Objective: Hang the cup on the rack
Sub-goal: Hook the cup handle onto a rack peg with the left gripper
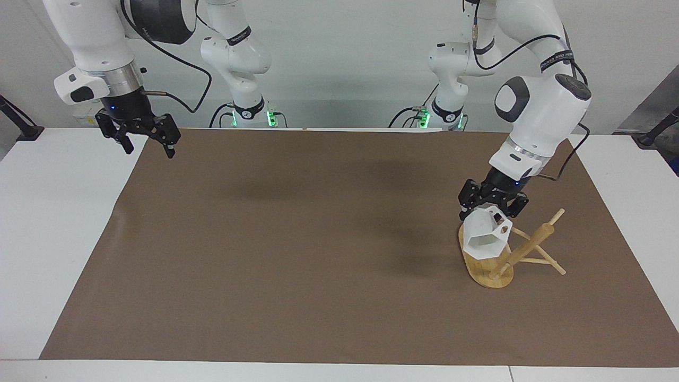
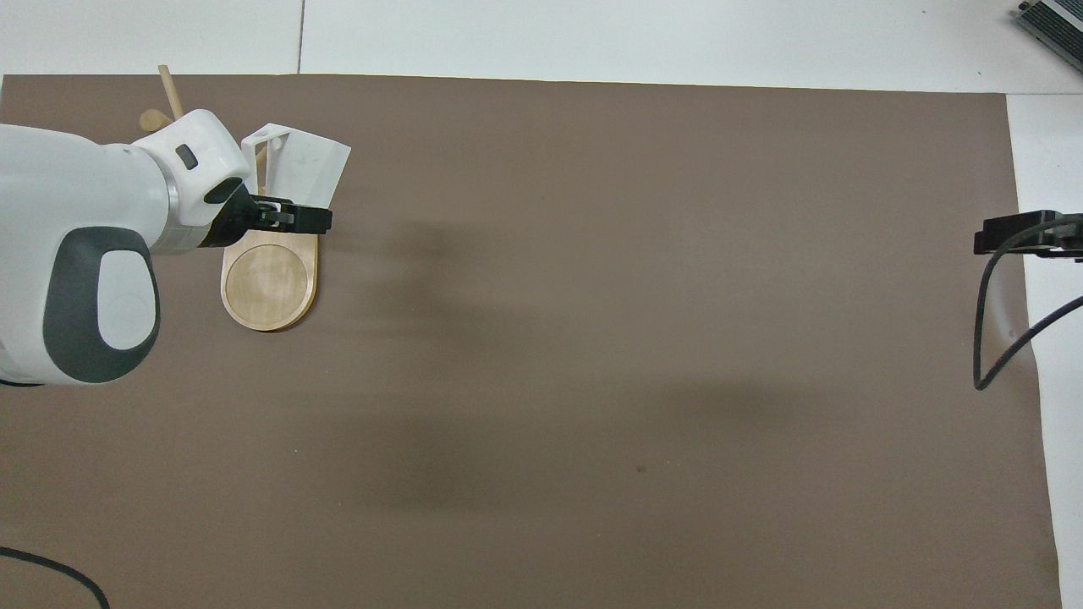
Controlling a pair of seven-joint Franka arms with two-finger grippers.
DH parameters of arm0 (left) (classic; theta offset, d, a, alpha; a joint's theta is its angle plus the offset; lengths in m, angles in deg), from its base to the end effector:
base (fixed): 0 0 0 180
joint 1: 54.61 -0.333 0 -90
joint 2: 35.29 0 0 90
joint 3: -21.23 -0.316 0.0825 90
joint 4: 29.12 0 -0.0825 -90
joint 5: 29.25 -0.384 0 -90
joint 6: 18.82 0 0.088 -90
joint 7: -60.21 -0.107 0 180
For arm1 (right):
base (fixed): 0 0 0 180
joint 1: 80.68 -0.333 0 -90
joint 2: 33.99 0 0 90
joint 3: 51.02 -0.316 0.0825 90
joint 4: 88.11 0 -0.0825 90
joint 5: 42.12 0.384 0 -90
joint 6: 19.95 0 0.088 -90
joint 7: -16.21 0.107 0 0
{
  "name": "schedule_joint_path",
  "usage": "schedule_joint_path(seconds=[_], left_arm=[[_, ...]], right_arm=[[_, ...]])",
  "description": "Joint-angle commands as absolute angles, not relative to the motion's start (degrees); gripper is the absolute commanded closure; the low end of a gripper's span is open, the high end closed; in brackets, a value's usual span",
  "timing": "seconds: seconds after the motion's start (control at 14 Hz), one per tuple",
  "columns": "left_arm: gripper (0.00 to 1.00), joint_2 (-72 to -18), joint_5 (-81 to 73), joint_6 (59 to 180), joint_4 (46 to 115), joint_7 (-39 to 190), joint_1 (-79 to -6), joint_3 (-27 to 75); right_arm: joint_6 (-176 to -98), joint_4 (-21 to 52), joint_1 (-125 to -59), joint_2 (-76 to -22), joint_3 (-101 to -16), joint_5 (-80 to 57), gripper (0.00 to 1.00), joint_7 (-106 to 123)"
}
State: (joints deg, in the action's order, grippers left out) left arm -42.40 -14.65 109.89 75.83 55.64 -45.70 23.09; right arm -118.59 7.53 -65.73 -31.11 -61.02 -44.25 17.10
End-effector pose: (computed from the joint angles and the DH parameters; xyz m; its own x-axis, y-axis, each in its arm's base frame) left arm 0.6110 -0.1227 0.4922 0.9534 -0.0985 0.2853 -0.1639 -0.9627 0.2155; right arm 0.5506 -0.0488 0.6189 0.9902 -0.0951 0.1022 -0.1000 -0.9940 0.0443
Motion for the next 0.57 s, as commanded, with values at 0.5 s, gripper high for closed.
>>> schedule_joint_path(seconds=[0.5], left_arm=[[0.94,-43.5,-17.2,109.1,75.1,66.9,-47.9,23.1]], right_arm=[[-112.8,1.2,-65.0,-32.4,-61.6,-44.1,0.00,16.3]])
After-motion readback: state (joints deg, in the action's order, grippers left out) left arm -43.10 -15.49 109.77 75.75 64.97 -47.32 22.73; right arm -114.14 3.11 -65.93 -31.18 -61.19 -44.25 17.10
